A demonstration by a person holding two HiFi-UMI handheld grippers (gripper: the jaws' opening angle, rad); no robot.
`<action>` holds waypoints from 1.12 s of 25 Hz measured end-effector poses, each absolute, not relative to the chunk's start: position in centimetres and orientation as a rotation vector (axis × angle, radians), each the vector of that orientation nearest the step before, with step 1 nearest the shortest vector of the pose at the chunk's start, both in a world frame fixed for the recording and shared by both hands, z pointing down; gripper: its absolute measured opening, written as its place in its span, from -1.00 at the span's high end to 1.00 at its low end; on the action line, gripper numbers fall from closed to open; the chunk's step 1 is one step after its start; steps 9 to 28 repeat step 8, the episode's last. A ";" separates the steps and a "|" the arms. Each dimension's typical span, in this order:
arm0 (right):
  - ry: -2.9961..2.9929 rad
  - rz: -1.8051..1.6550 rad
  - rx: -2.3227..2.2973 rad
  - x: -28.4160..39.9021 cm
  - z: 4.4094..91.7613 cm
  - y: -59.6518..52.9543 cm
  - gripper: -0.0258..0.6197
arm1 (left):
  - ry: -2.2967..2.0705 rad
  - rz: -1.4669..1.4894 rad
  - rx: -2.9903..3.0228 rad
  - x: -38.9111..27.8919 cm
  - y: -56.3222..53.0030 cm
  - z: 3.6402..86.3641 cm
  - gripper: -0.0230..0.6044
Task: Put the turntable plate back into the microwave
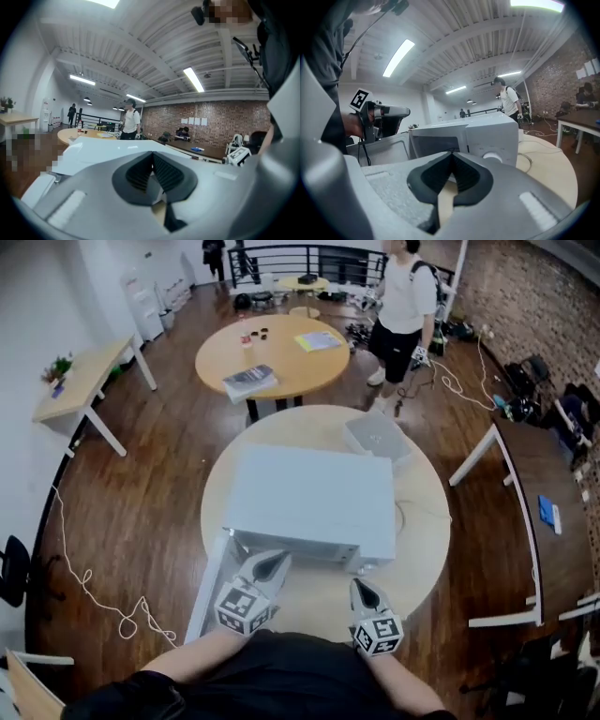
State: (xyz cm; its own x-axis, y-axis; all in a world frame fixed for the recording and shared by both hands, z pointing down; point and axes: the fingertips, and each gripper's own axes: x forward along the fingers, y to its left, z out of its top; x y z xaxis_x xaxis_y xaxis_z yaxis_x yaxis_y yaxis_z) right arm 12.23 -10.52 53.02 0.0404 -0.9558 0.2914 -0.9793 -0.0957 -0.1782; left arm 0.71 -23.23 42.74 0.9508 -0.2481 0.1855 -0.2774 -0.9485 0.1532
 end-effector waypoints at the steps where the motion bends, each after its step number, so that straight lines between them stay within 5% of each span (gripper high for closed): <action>1: -2.064 0.536 2.216 12.2 53.6 -10.3 0.92 | -0.404 0.256 2.920 0.6 -23.1 43.2 0.91; 28: -2.072 0.609 2.232 9.3 54.4 -7.0 0.92 | -0.345 0.348 2.869 -0.8 -18.5 46.4 0.91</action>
